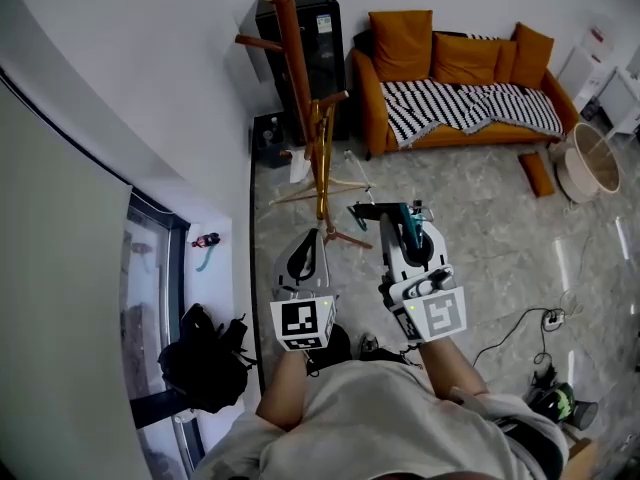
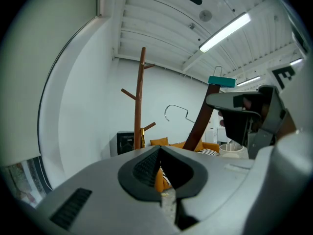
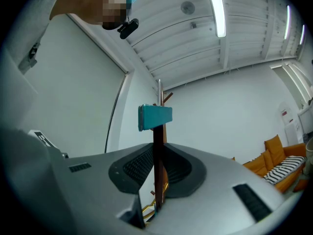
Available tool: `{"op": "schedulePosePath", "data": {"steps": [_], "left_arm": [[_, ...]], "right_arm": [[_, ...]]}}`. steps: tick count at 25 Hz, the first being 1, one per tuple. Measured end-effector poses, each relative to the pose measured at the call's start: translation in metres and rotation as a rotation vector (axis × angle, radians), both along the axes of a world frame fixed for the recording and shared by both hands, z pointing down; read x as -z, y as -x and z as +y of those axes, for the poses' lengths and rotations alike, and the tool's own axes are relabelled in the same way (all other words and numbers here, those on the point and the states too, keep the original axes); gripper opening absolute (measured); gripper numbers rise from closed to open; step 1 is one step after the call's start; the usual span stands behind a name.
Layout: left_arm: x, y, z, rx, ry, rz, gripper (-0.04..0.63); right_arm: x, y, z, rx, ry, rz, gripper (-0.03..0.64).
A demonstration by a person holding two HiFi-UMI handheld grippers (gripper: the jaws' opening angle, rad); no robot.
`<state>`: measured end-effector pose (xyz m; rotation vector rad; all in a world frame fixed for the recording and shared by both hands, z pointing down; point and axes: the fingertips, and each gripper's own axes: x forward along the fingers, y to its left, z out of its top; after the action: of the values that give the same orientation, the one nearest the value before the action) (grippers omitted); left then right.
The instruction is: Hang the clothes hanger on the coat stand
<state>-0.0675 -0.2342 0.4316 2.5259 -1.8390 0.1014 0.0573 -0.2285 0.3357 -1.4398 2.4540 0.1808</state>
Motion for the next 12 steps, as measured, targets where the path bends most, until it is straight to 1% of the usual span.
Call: {"op": "schedulePosePath", "data": {"steps": [5, 12], "left_arm": [[0.017, 0.02, -0.031, -0.011, -0.038, 0.014, 0.009], [0.038, 0.033, -0.068, -0.04, -0.087, 0.029, 0.009]], "right_arm": [[0.026, 0.018, -0.023, -0.001, -0.042, -0.013, 0.052], [0.06, 0.042, -0.046, 0.013, -0.11, -0.026, 0.052]]}}
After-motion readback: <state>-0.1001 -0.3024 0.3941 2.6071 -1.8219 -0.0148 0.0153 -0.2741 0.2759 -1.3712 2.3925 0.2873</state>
